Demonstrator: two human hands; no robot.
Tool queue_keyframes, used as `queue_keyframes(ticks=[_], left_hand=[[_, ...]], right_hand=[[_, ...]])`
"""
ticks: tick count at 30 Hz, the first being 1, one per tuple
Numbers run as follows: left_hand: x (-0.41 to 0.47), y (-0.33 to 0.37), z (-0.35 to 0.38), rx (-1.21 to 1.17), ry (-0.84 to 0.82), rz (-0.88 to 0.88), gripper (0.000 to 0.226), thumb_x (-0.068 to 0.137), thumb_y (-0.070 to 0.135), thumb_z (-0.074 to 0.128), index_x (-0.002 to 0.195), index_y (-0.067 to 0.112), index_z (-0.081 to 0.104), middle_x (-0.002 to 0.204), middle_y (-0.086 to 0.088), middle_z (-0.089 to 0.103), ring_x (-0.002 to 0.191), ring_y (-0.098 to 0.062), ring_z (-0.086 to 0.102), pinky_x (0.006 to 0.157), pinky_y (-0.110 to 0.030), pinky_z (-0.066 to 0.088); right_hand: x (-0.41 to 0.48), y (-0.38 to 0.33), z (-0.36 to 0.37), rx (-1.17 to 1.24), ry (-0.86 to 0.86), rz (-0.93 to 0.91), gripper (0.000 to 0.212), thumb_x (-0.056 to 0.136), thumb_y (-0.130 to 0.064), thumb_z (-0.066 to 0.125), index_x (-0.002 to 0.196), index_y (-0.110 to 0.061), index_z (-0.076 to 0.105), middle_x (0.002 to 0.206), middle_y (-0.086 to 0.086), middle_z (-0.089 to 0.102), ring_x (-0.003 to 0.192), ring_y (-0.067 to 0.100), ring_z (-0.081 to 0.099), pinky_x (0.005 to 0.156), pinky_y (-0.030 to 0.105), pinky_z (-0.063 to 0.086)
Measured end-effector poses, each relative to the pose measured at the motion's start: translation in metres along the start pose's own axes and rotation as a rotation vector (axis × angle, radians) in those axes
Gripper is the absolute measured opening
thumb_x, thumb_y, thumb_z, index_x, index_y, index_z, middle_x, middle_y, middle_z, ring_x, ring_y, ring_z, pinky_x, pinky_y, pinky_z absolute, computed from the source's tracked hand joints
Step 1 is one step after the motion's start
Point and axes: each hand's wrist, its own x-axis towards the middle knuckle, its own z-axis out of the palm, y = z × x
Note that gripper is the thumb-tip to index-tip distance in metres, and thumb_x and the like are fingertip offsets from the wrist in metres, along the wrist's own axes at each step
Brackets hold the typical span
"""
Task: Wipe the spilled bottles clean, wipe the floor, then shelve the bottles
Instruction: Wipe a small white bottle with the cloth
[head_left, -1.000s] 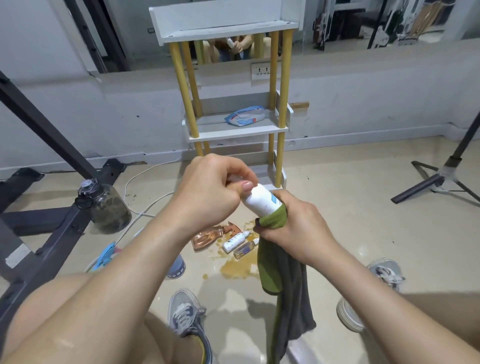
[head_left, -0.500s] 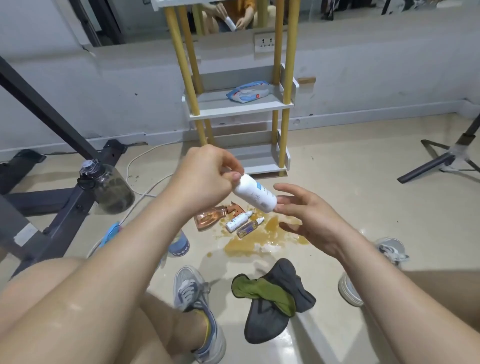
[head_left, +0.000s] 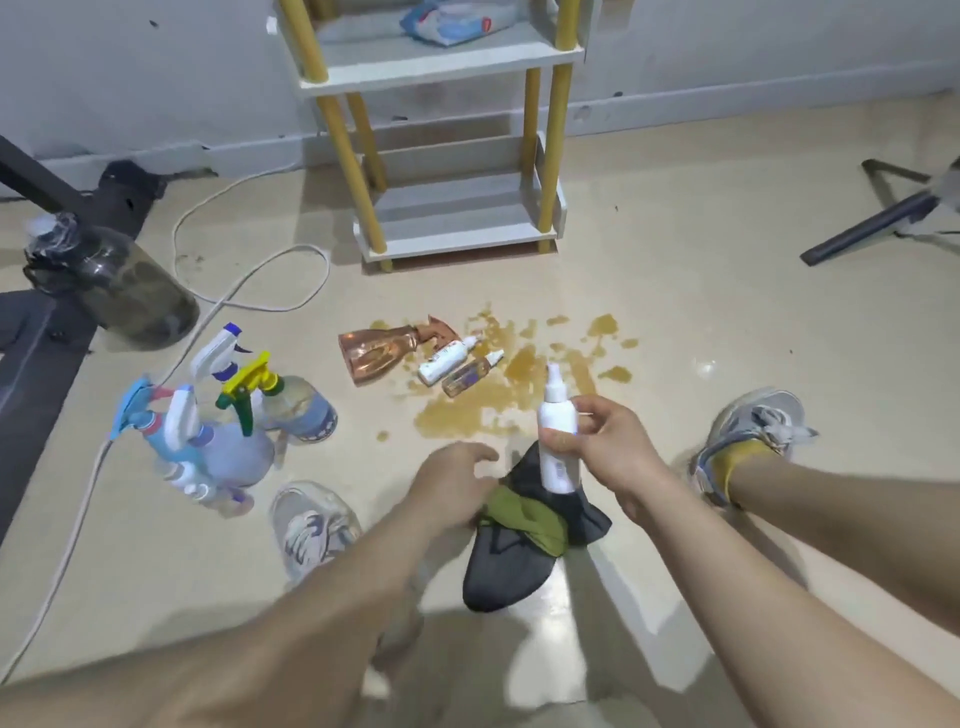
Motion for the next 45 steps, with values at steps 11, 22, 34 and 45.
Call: queue_keyframes(ticks=[11,22,34,45], left_hand=[[0.046,-0.044,0.054,-0.358,0.111,-0.285,0.041,0.093,0.035,0.058,0.054,0.021,0.055,0.057,0.003,0.047,0.066,-0.022,0.050,0.060,-0.032,0.038],[0.017,0.084,-0.034,-0.324,0.463,0.068,0.036,0.098,0.046,0.041,0.083,0.015,0.052,0.075,-0.003,0.060,0.077,-0.026,0.056,0.070,-0.039,0.043],[-0.010,0.094,-0.050,-0.561,0.533,-0.084,0.020,0.101,0.029,0.043,0.091,0.019,0.057,0.086,-0.004,0.065,0.088,-0.031,0.061,0.074,-0.038,0.045],[-0.048,0.088,-0.045,-0.824,0.507,-0.091,0.018,0.093,0.026,0.058,0.081,0.015,0.066,0.073,0.000,0.068,0.069,-0.017,0.060,0.067,-0.038,0.050]], right_hand=[[0.051,0.031,-0.017,0.311,-0.032,0.191,0.025,0.089,-0.005,0.067,0.114,-0.008,0.066,0.087,-0.001,0.072,0.072,0.007,0.070,0.061,0.016,0.051],[0.022,-0.016,0.017,0.438,-0.128,-0.015,0.023,0.092,-0.001,0.062,0.113,-0.007,0.070,0.100,0.011,0.075,0.078,0.023,0.071,0.063,0.028,0.055],[-0.014,-0.043,0.021,0.340,-0.054,-0.214,0.029,0.088,0.007,0.064,0.114,-0.005,0.068,0.099,0.008,0.076,0.076,0.008,0.071,0.061,0.017,0.052],[-0.014,-0.053,0.022,0.152,-0.061,-0.319,0.035,0.083,0.003,0.072,0.115,-0.009,0.068,0.101,0.005,0.076,0.093,0.020,0.072,0.083,0.034,0.059]])
